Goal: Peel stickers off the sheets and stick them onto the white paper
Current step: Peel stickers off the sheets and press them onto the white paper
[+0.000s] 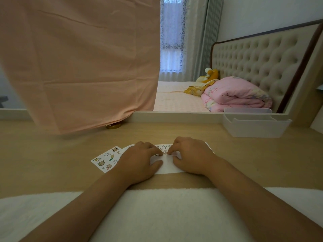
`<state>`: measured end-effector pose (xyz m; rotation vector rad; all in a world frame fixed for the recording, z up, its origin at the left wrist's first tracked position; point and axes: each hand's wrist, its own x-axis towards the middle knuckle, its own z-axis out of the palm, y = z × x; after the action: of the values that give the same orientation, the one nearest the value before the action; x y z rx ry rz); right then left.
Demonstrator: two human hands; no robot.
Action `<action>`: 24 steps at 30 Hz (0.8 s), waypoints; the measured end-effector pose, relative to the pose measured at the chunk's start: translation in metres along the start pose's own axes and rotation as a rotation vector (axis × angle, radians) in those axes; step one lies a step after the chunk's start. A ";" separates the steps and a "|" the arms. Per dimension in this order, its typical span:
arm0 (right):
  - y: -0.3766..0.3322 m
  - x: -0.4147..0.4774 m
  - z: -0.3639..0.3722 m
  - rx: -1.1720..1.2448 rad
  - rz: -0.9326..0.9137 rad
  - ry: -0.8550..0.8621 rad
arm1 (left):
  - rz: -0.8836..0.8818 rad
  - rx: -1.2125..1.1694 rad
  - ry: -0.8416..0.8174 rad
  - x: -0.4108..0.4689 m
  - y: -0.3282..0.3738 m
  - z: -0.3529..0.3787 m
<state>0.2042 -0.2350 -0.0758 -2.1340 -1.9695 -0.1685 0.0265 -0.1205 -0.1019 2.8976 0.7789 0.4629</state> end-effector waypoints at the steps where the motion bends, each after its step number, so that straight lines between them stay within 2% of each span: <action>1: -0.001 0.001 0.001 0.001 0.010 0.009 | -0.004 -0.037 0.015 0.001 -0.001 0.000; 6: -0.008 0.007 0.002 0.038 0.044 0.069 | 0.019 -0.253 0.131 0.002 -0.001 -0.004; 9: -0.018 0.012 0.002 0.095 0.062 0.077 | 0.016 -0.409 0.308 0.000 -0.007 -0.015; 11: -0.024 0.014 0.001 0.174 0.080 0.075 | -0.051 -0.496 0.384 -0.004 -0.016 -0.025; 13: -0.030 0.016 0.002 0.243 0.101 0.062 | -0.136 -0.470 0.315 -0.009 -0.027 -0.034; 18: -0.039 0.023 0.008 0.379 0.204 0.000 | -0.247 -0.214 0.006 -0.016 -0.046 -0.037; 21: -0.043 0.027 0.012 0.545 0.251 0.007 | -0.221 -0.207 -0.006 -0.014 -0.041 -0.032; 24: -0.045 0.031 0.012 0.702 0.292 0.041 | -0.168 -0.201 0.049 -0.014 -0.041 -0.030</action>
<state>0.1617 -0.1993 -0.0755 -1.8685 -1.3736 0.4569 -0.0135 -0.0916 -0.0846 2.6203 0.9170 0.5602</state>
